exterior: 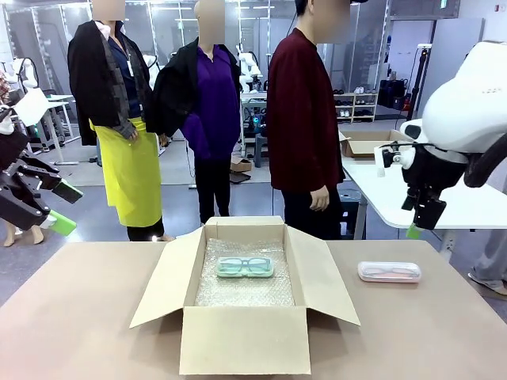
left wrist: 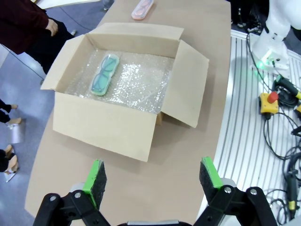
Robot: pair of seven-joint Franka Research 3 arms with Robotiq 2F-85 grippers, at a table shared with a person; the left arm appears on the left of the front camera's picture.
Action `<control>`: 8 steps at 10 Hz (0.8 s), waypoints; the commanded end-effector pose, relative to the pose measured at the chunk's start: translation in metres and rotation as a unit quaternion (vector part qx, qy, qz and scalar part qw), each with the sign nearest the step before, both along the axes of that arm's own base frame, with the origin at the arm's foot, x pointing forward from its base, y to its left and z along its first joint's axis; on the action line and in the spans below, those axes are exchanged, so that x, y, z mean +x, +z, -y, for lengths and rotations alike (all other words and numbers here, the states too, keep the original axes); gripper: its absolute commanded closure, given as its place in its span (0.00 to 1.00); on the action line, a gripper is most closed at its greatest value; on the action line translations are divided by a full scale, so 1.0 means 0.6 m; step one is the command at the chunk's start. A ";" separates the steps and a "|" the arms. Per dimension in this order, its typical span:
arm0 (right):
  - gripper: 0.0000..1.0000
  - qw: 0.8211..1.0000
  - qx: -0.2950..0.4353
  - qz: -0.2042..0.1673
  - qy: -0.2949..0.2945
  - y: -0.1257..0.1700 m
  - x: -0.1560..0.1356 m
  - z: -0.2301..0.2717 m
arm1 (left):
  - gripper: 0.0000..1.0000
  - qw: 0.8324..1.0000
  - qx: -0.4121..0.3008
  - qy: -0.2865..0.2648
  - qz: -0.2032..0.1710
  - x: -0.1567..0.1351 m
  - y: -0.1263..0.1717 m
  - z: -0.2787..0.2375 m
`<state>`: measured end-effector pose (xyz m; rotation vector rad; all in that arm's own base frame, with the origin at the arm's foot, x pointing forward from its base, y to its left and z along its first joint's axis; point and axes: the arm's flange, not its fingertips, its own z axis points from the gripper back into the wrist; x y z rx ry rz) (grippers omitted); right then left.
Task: Pack the glasses set securely to prepare it for shipping.
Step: Put the Glasses case from the right side of the table into the Package Box.
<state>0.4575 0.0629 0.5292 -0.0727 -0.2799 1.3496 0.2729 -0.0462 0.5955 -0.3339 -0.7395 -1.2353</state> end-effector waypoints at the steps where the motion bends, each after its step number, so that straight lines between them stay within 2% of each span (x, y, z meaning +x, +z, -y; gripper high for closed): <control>1: 0.00 0.999 0.000 -0.013 0.039 -0.012 0.061 0.010 | 0.00 1.000 -0.001 -0.012 0.001 -0.001 0.002 -0.003; 5: 0.00 0.997 -0.006 -0.062 0.035 -0.090 0.127 0.018 | 0.00 1.000 -0.001 -0.012 0.001 -0.001 0.002 -0.003; 6: 0.00 0.998 -0.036 -0.037 0.031 -0.126 0.144 0.022 | 0.00 1.000 -0.001 -0.012 0.001 -0.001 0.002 -0.003; 8: 0.00 0.998 -0.031 -0.049 0.034 -0.189 0.179 0.041 | 0.00 1.000 -0.001 -0.012 0.001 -0.001 0.002 -0.003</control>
